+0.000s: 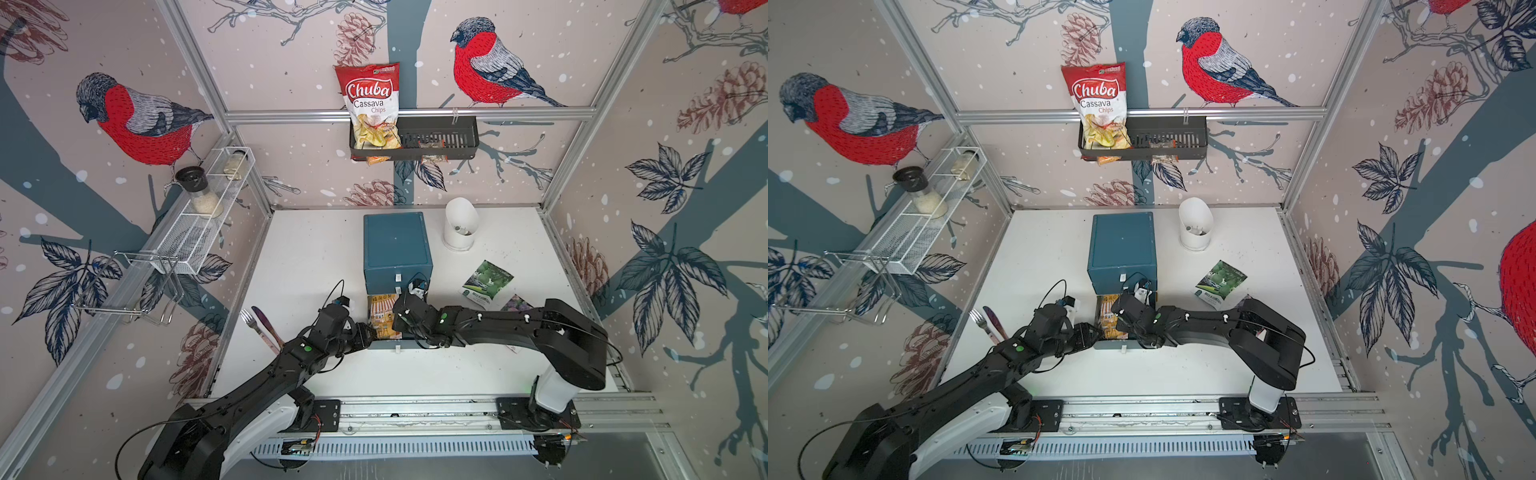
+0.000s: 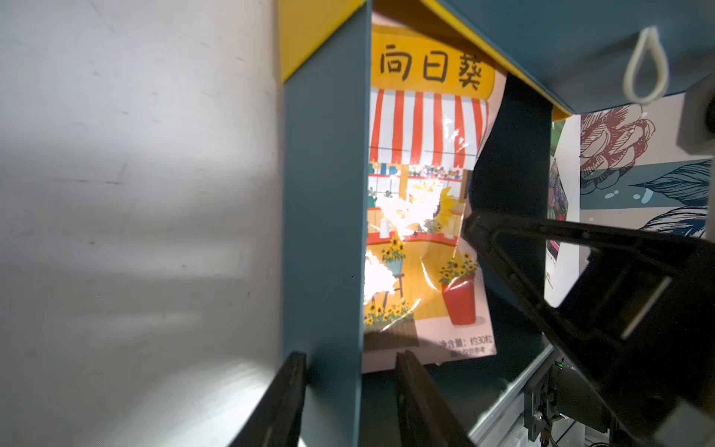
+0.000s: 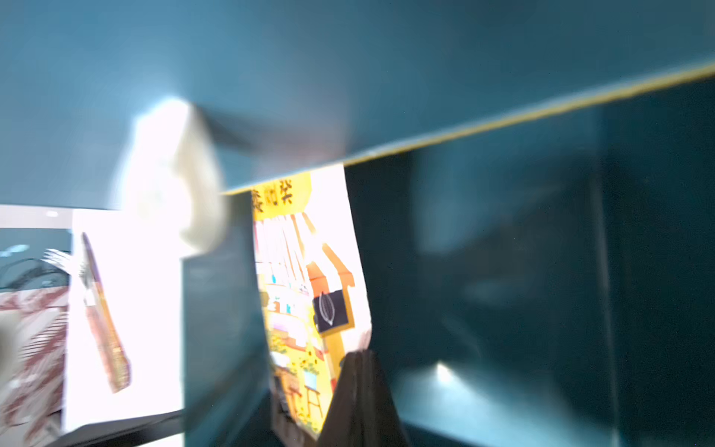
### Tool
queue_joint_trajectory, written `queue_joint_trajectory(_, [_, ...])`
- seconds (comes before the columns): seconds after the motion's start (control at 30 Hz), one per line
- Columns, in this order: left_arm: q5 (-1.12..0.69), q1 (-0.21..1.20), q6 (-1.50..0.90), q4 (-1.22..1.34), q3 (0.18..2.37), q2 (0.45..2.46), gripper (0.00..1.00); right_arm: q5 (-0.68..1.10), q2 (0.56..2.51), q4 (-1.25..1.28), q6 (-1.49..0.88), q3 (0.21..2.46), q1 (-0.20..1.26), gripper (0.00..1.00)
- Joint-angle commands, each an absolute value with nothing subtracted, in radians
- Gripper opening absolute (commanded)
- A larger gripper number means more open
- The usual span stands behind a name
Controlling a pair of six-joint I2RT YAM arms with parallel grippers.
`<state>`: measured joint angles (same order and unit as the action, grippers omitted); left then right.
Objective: Take the seed bags out of the drawer
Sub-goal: Pick up the seed packet from the drawer.
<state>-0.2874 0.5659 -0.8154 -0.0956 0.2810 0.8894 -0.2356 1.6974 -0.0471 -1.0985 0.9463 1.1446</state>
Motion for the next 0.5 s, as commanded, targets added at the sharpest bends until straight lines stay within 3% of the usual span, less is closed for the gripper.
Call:
queue_joint_trajectory(0.0, [-0.295,0.579,-0.828,-0.068,0.273,0.884,0.41,-0.225,1.678,-0.005,-1.110,0.928,1.146,0.00])
queue_joint_trajectory(0.2, [-0.285,0.588,-0.837,-0.080,0.268,0.859,0.41,-0.232,1.629,0.000,-1.124,0.889,1.146,0.00])
queue_joint_trajectory(0.47, [-0.273,0.589,-0.845,-0.119,0.320,0.814,0.60,-0.249,1.552,-0.020,-1.146,0.856,1.150,0.00])
